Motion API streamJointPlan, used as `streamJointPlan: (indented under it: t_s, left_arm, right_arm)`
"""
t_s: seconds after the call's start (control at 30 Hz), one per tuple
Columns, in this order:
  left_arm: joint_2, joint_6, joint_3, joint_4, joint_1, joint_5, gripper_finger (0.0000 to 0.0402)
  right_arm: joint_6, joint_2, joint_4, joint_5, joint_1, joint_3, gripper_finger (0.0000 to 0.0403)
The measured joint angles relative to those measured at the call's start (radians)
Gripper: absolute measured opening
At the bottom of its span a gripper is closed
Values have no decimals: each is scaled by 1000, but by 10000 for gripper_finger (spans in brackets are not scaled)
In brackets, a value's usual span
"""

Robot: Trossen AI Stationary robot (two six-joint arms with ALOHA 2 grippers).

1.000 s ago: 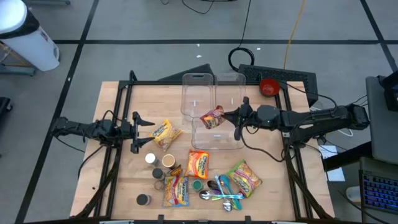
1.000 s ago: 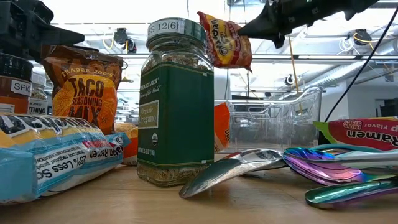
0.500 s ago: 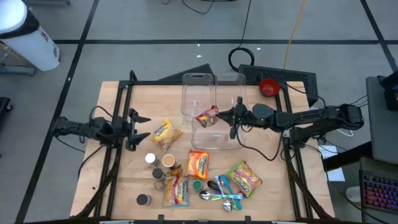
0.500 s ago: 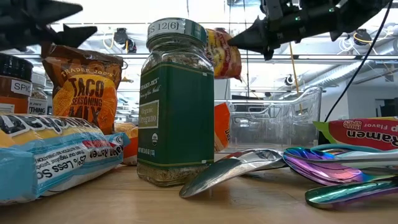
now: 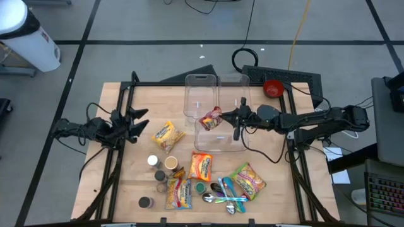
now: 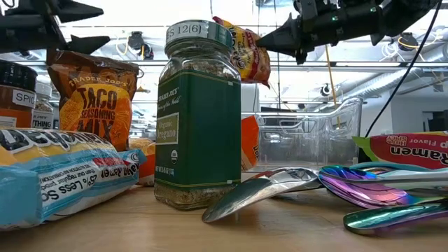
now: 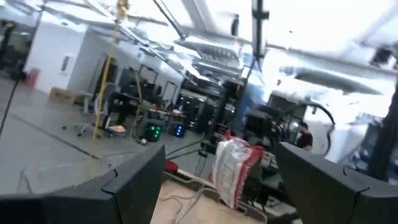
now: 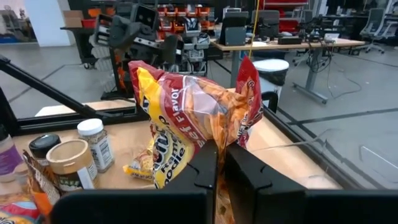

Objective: Pick & Place Food Item
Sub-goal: Put the red noodle pack into the left transparent bin

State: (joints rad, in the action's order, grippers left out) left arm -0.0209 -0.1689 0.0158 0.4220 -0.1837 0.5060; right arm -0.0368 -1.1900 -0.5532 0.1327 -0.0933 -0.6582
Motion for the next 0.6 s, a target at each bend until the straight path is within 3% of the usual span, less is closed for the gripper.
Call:
streamJointPlan:
  t_s: [0.13,0.27,0.43,0.6]
  left_arm:
    - [-102,-41,-1,141,1,-1,312]
    - [-293,55,41,301,1,-53,312]
    - [-582,128,218,266,22,76,312]
    - [-859,212,402,254,62,69,312]
  right_arm:
    - [9,-12,-15,2,-4,0,9]
    - [15,-45,-46,50,-7,0,9]
    - [16,-96,-122,80,-12,0,9]
    - [28,-130,-185,80,-16,0,9]
